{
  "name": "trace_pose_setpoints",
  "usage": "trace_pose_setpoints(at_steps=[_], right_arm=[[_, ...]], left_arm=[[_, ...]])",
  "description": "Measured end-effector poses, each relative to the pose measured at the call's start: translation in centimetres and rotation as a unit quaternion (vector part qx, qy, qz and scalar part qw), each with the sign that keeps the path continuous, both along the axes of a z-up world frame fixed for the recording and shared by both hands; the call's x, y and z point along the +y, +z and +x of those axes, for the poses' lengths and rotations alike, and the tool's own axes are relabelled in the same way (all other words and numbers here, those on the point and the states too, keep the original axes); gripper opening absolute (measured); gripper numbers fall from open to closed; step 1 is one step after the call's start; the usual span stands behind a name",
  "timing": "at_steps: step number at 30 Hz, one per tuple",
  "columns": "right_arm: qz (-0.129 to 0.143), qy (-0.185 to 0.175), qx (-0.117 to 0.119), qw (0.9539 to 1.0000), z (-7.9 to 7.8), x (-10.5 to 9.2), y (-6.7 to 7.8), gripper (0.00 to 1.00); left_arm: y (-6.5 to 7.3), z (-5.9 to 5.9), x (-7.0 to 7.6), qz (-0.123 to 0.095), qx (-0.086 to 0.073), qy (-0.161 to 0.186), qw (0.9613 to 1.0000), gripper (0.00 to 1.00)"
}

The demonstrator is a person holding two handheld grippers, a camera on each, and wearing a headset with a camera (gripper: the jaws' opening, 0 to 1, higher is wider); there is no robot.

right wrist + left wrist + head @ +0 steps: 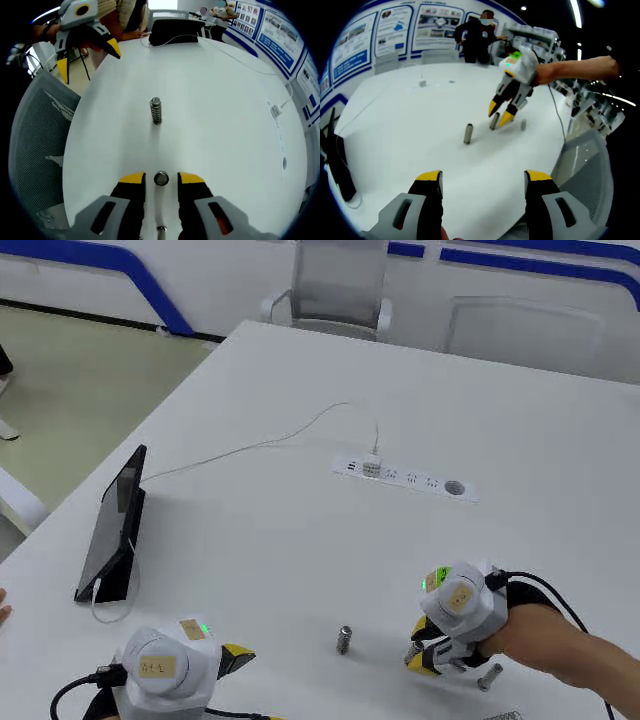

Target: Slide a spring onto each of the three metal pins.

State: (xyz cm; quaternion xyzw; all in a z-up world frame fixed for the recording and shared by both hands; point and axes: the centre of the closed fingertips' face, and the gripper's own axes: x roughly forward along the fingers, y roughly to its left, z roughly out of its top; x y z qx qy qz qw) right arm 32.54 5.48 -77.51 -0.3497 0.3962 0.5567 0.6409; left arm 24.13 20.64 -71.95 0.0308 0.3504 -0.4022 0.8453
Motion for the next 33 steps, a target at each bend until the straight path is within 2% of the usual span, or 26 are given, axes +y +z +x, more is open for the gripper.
trace_pose_setpoints(at_steps=[3,8,18,22,25,33], right_arm=[[0.002,-0.009,-0.004,1.0,0.2,-0.4,0.4,0.32],[0.024,-0.031,-0.001,0.9992,0.0,-0.7,1.4,0.43],[0.056,-0.09,-0.001,0.9944,-0.5,-1.8,2.2,0.5],[0.067,-0.117,-0.008,0.9909,-0.6,-2.6,2.5,0.54],[0.08,-0.135,-0.004,0.9876,-0.9,-2.9,2.8,0.57],[0.114,-0.182,-0.02,0.9766,-1.5,-4.1,4.1,0.59]], left_arm=[[0.1,0.0,-0.2,0.0,-0.001,-0.003,1.0,0.68],[0.2,0.0,-0.6,-0.001,-0.004,-0.008,1.0,0.68],[0.7,-0.1,-1.3,-0.003,-0.008,-0.013,0.9999,0.68],[0.8,-0.2,-1.5,-0.006,-0.007,-0.012,0.9999,0.69],[0.6,-0.3,-1.6,-0.006,-0.005,-0.012,0.9999,0.69],[0.8,-0.7,-2.6,-0.012,-0.003,-0.01,0.9999,0.69]])
